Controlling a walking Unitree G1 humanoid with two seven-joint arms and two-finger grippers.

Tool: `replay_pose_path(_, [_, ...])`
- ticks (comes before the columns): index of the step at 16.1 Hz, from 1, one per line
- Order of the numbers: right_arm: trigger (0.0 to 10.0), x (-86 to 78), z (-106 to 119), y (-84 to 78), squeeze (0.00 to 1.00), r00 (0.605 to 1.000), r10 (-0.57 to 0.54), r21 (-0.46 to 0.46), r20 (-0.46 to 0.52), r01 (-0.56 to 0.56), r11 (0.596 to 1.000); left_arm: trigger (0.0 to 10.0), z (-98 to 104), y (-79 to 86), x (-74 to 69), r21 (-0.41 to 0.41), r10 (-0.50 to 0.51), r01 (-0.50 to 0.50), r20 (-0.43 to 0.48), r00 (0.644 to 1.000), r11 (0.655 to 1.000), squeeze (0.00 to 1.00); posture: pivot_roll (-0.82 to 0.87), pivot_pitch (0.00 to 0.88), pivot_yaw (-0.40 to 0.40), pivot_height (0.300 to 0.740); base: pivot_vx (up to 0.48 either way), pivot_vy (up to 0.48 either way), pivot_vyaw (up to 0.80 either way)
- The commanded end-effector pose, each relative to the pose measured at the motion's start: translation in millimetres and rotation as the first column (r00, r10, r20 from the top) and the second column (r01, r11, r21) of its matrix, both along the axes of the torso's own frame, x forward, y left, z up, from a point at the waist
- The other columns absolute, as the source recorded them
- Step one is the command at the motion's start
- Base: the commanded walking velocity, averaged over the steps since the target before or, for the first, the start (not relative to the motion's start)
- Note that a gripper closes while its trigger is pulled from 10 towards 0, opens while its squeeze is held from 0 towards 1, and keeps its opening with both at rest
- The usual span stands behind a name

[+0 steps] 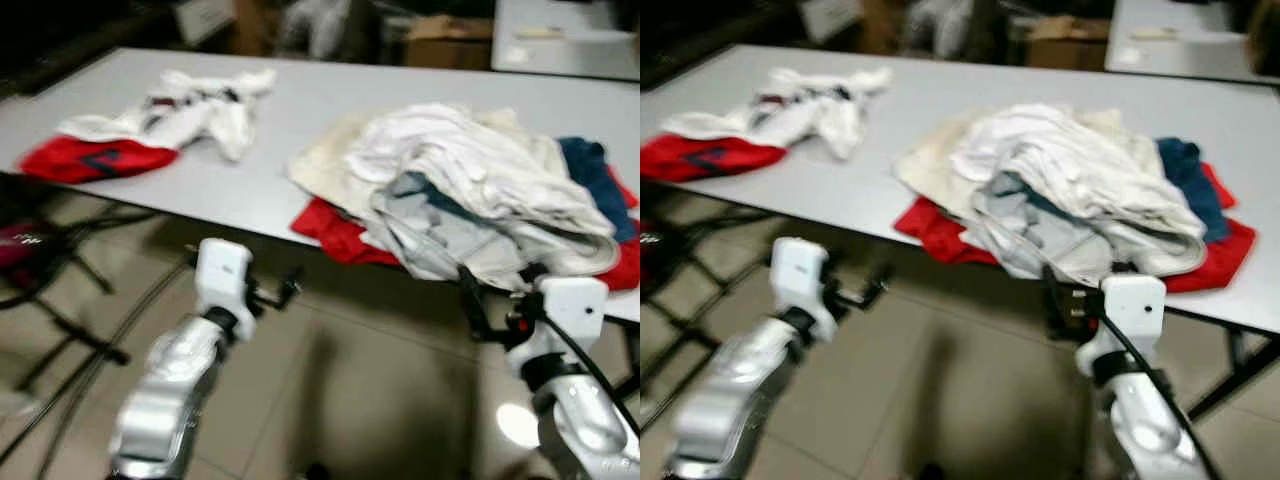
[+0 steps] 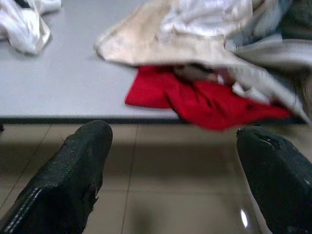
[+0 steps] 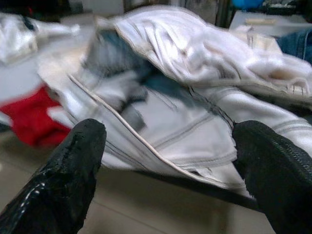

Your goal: Hang hanger

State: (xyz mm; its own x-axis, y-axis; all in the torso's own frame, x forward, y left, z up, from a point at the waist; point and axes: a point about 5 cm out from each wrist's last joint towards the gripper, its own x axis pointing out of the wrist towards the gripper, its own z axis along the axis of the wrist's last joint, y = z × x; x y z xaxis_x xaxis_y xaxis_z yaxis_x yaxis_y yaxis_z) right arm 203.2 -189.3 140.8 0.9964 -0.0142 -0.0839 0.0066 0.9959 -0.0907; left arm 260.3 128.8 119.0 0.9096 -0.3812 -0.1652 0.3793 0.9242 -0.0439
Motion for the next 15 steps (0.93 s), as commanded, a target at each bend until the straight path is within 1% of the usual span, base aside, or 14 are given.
replay_pose_path(1, [10.0,2.2,0,4.3,1.0,0.999,0.03,-0.013,0.011,-0.03,0.999,10.0,2,7.6,2.8,0.051,0.038,-0.039,0.025,0.999,0.998,0.8,-0.07,0.029,0.083,0.74,0.0,0.0,0.8])
replay_pose_path(2, [10.0,3.3,-4,3.6,1.0,0.998,0.057,-0.025,0.001,-0.057,0.998,10.0,1,11.2,-0.9,0.062,0.063,-0.065,0.025,0.998,0.996,0.0,-0.03,0.027,0.048,0.74,0.0,0.0,0.8])
replay_pose_path(3, [10.0,4.8,-8,4.2,1.0,0.996,0.09,-0.01,-0.012,-0.09,0.996,10.0,1,17.2,-7.3,0.052,0.106,-0.107,0.016,0.994,0.993,0.0,-0.02,0.015,0.026,0.74,0.0,0.0,0.8])
replay_pose_path(4, [10.0,7.2,-10,7.7,1.0,0.994,0.11,0.025,-0.019,-0.109,0.994,10.0,1,22.2,-10.7,0.046,0.138,-0.138,0.011,0.99,0.989,0.0,0.0,0.009,0.006,0.74,0.0,0.0,0.8])
replay_pose_path(5, [10.0,8.8,-12,9.7,1.0,0.993,0.116,0.038,-0.023,-0.115,0.993,10.0,0,23.9,-11.3,0.045,0.148,-0.148,0.01,0.989,0.988,0.0,0.0,0.004,0.002,0.74,0.0,0.0,0.8])
replay_pose_path(6, [10.0,10.6,-18,9.8,1.0,0.995,0.094,0.085,-0.035,-0.091,0.992,10.0,1,24.1,-10.2,0.041,0.148,-0.149,0.022,0.989,0.988,0.86,0.01,0.0,0.005,0.74,0.0,0.0,0.8])
replay_pose_path(7, [10.0,10.0,-21,9.8,1.0,0.996,0.084,0.101,-0.042,-0.079,0.992,10.0,1,24.4,-10.0,0.039,0.148,-0.149,0.024,0.989,0.988,0.86,0.01,0.0,0.011,0.74,0.0,0.0,0.8])
replay_pose_path(8, [10.0,7.7,-23,5.7,1.0,0.998,0.048,0.137,-0.044,-0.042,0.99,10.0,4,20.5,-7.1,0.027,0.122,-0.123,0.037,0.992,0.992,1.0,0.01,0.0,0.024,0.74,0.0,0.0,0.8])
replay_pose_path(10, [10.0,5.0,-27,1.6,1.0,0.999,0.018,0.153,-0.051,-0.01,0.988,10.0,4,18.7,-4.4,0.037,0.102,-0.103,0.044,0.994,0.994,1.0,0.0,0.0,0.034,0.74,0.0,0.127,0.8])
replay_pose_path(12, [10.0,4.6,-38,-1.8,1.0,0.995,0.015,0.163,-0.101,0.002,0.987,10.0,2,17.4,0.6,0.047,0.122,-0.124,0.047,0.991,0.991,1.0,0.01,0.0,0.03,0.74,0.0,0.137,0.63])
replay_pose_path(13, [10.0,5.6,-40,-2.3,1.0,0.994,0.011,0.177,-0.108,0.008,0.984,10.0,2,15.8,1.0,0.039,0.12,-0.122,0.044,0.992,0.992,0.61,0.01,0.0,0.028,0.74,0.0,0.0,0.0])
replay_pose_path(14, [10.0,8.2,-41,-1.0,1.0,0.993,0.015,0.192,-0.121,0.008,0.981,10.0,3,13.0,1.4,0.039,0.114,-0.116,0.042,0.993,0.992,0.31,0.02,0.0,0.031,0.74,0.0,0.0,0.0])
replay_pose_path(15, [10.0,12.3,-41,0.5,1.0,0.992,0.024,0.205,-0.127,0.003,0.979,10.0,0,9.3,1.6,0.069,0.103,-0.104,0.01,0.995,0.992,0.36,0.02,0.0,0.03,0.74,0.0,0.0,0.0])
